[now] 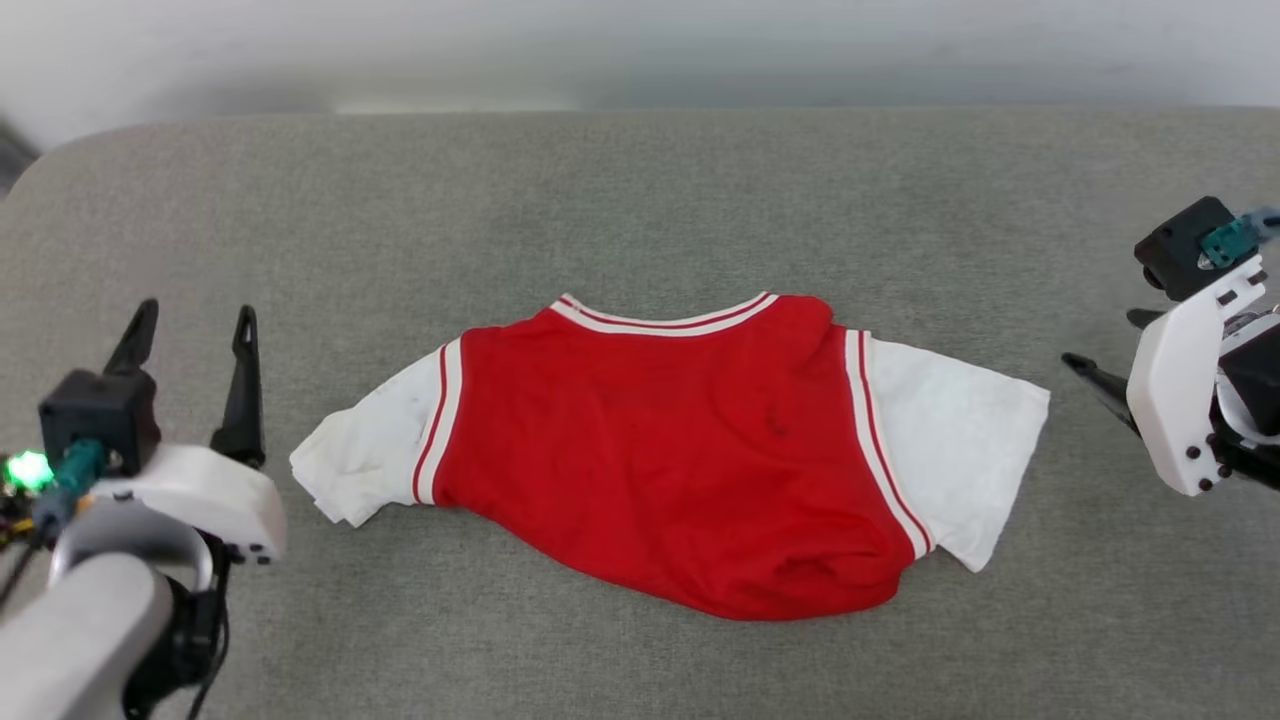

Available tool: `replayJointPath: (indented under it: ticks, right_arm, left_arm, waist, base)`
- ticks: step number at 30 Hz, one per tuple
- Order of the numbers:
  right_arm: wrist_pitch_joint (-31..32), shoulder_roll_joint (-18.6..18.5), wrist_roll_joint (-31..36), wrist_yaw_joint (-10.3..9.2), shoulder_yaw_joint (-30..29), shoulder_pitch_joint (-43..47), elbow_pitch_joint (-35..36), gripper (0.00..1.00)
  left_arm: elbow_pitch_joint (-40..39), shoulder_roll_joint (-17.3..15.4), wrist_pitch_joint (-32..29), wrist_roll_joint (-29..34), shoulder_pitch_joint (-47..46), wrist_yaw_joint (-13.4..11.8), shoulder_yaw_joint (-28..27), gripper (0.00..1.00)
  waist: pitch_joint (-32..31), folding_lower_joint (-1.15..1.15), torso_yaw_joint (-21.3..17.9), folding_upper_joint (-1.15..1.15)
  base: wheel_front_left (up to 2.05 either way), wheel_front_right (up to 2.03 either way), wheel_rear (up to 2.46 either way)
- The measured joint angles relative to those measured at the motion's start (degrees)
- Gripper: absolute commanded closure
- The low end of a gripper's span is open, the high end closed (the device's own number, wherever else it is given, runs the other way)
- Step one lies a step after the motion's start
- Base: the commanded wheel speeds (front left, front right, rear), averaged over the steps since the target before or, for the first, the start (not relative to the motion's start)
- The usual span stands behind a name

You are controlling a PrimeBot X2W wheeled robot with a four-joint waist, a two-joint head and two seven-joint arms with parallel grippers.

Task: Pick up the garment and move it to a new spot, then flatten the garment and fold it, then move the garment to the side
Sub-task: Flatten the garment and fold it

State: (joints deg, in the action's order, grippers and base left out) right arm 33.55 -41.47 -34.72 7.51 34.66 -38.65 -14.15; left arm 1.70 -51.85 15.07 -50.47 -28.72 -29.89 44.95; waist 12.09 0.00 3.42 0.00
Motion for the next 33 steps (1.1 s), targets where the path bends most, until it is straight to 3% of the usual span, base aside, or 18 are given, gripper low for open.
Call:
replayJointPath:
  ticks: [5,8,15,23,24,25,30,33]
  right_arm:
    - [8.0,-2.4,-7.9,0.0,5.7,-4.3,-0.7,0.0]
    - [9.9,-2.4,-10.0,0.0,8.3,-6.6,-2.2,0.0]
    - [11.6,-0.1,-13.0,0.0,13.1,-8.7,-9.0,0.0]
    - [9.7,0.6,-14.1,0.0,18.5,-10.2,-12.3,0.0]
    - [8.5,0.6,-14.1,0.0,19.0,-10.4,-12.3,0.69]
    - [7.3,0.5,-14.2,0.0,19.1,-10.6,-12.5,1.0]
    - [1.2,0.1,-15.7,0.02,17.8,-13.0,-13.7,1.0]
    - [-0.3,-2.9,-16.4,0.02,16.5,-14.8,-14.1,1.0]
  left_arm:
    - [-3.7,7.3,0.0,9.9,10.0,-1.9,-12.2,0.0]
    - [-5.7,11.8,0.0,15.3,15.2,-1.5,-18.1,0.0]
    - [-7.4,21.2,0.0,23.7,22.6,3.3,-26.9,0.0]
    - [-5.9,27.6,0.0,29.2,22.9,8.9,-32.4,0.0]
    - [-5.6,28.0,0.0,29.7,22.9,9.4,-33.0,0.0]
    - [-5.5,28.5,0.0,30.3,22.9,9.8,-33.6,0.0]
    - [-4.6,30.4,0.0,32.2,23.7,11.9,-36.1,0.0]
    - [-4.4,31.3,0.0,33.2,23.9,12.9,-36.9,0.0]
  waist:
    - [1.8,0.0,1.6,0.0]
    - [2.9,0.0,2.6,0.0]
    - [5.6,0.0,4.4,0.0]
    - [7.9,0.0,5.4,0.0]
    - [7.9,0.0,5.2,0.0]
    - [7.8,0.0,5.0,0.0]
    - [6.8,0.01,3.9,0.0]
    - [5.9,0.01,3.5,0.0]
  base:
    - [0.0,0.0,0.0]
    - [0.0,0.0,0.0]
    - [0.0,0.0,0.0]
    - [0.0,0.0,0.0]
    - [0.0,0.0,0.0]
    - [0.0,0.0,0.0]
    - [0.0,0.0,0.0]
    - [0.0,0.0,0.0]
